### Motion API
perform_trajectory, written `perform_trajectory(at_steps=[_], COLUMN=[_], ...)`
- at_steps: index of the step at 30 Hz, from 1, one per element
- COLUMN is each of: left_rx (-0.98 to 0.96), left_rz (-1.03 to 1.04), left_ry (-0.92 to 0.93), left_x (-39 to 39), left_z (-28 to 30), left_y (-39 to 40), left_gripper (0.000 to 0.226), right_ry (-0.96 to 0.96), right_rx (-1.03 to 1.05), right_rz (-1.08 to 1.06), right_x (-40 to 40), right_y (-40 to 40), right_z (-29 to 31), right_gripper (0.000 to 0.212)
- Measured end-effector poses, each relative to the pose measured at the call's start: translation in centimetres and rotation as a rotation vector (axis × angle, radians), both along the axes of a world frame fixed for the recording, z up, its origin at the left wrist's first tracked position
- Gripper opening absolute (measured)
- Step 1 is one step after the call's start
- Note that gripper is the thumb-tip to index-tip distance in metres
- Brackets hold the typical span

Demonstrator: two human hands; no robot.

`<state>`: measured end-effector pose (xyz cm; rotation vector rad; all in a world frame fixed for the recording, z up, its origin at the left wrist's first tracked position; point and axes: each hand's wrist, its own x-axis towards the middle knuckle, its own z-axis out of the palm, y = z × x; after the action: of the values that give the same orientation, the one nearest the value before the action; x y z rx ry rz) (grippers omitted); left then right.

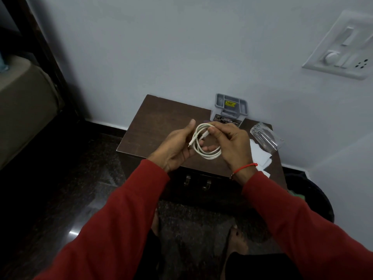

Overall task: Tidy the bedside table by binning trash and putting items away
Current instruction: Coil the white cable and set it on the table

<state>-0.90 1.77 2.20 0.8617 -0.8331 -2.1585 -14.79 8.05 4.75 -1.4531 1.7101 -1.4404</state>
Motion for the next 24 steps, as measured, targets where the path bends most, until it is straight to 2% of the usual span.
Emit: perform_trajectory(at_steps=[2, 5, 9, 10, 14, 17, 20, 24], left_rx=[-0.027, -0.124, -0.07, -0.05, -0.051, -0.199, -0.315, -0.355], left_rz=[-0.02, -0.032, 0.058, 0.067, 0.16, 0.255, 0.291, 0.284], left_ry=[0.034, 0.034, 0.089, 0.103, 0.061, -0.16, -0.328, -0.361], left_x=[0.2, 0.4, 0.3, 0.2, -0.5, -0.7, -0.5, -0.4], left_z=[0.1, -0.2, -0.7, -0.9, -1.7, -2.5, -2.7, -2.4], left_y=[-0.1, -0.1, -0.6, -0.6, -0.7, -0.7, -0.5, -0.6], left_gripper=[0.044, 0.027, 0.019, 0.017, 0.017, 0.023, 0.029, 0.029], right_ry=[0.046, 0.01, -0.422, -0.464, -0.433, -0.39, -0.378, -0.358], right_rx=[0.02, 0.092, 0.297, 0.329, 0.342, 0.369, 0.362, 0.352], right_rz=[-0.062, -0.071, -0.038, -0.033, 0.028, 0.127, 0.15, 0.117], right_x=[-0.6, -1.2, -1.1, -1.0, -0.4, 0.3, 0.7, 0.2], right_y=[-0.4, -1.0, -1.2, -1.2, -0.9, -0.5, -0.4, -1.0], right_z=[-0.5, -1.0, -1.1, -1.1, -0.8, -1.0, -1.6, -1.4], right_gripper=[0.02, 0.02, 0.025, 0.025, 0.022, 0.022, 0.029, 0.043])
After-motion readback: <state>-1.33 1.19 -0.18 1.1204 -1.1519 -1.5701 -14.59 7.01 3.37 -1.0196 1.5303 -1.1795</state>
